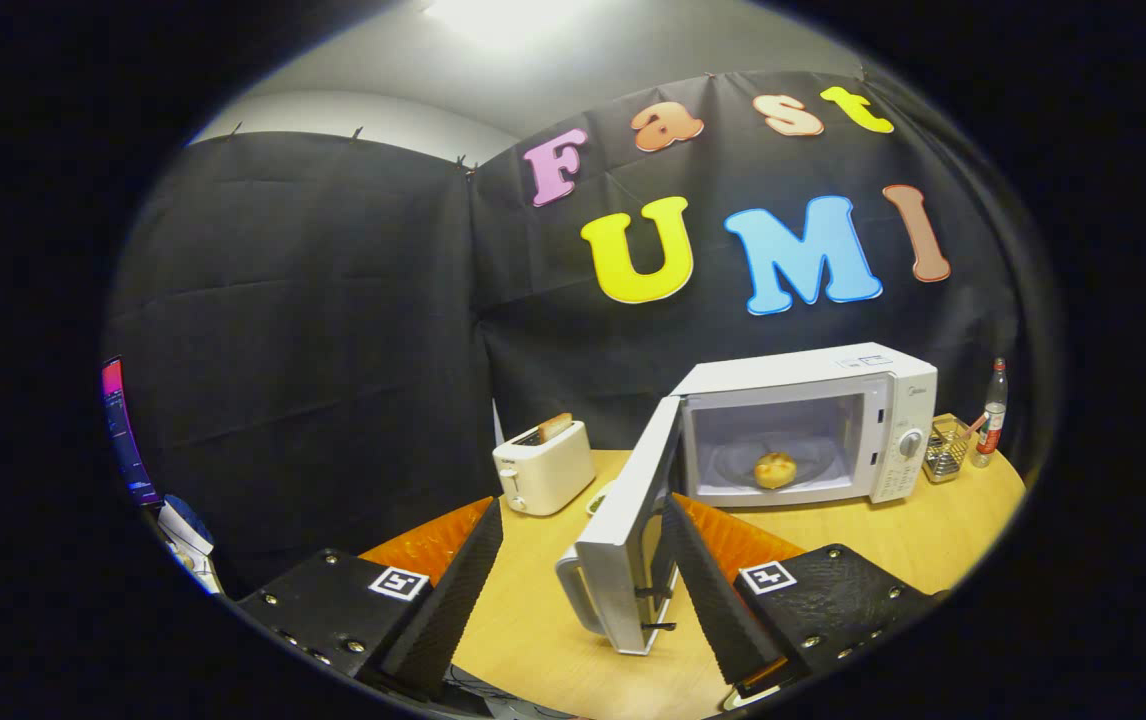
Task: Open the microwave, put the food inside, and close the microwave door.
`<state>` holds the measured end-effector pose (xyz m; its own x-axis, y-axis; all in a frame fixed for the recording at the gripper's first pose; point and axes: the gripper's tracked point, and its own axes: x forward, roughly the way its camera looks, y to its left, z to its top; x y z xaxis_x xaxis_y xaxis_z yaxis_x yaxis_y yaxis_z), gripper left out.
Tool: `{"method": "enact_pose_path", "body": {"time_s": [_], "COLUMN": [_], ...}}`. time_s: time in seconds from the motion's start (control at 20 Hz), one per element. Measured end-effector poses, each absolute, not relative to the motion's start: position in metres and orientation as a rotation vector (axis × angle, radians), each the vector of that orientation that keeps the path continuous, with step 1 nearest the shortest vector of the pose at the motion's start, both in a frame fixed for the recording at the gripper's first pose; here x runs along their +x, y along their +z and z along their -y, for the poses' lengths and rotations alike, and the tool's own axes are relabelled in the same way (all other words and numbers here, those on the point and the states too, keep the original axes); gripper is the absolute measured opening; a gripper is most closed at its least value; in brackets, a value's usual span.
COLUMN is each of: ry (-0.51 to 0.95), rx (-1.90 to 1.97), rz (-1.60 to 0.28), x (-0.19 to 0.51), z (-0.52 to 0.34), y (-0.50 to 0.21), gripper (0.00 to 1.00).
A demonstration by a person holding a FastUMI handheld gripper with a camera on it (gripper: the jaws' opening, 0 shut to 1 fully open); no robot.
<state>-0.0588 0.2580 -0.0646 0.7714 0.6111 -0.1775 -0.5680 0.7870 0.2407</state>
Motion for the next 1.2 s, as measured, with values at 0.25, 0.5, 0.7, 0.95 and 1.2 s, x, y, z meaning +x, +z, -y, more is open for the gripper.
{"method": "enact_pose_path", "body": {"time_s": [0.25, 0.5, 0.7, 0.95, 1.2], "ry": [0.785, 0.870, 0.891, 0.818, 0.714], "rx": [0.169, 0.157, 0.160, 0.136, 0.108], "rz": [-0.280, -0.365, -0.444, -0.498, -0.511], "x": [-0.086, -0.096, -0.088, -0.062, -0.040], "z": [-0.305, -0.339, -0.352, -0.342, -0.319], "y": [-0.075, -0.106, -0.132, -0.158, -0.170], "gripper": [0.97, 0.97, 0.97, 0.57, 0.06]}}
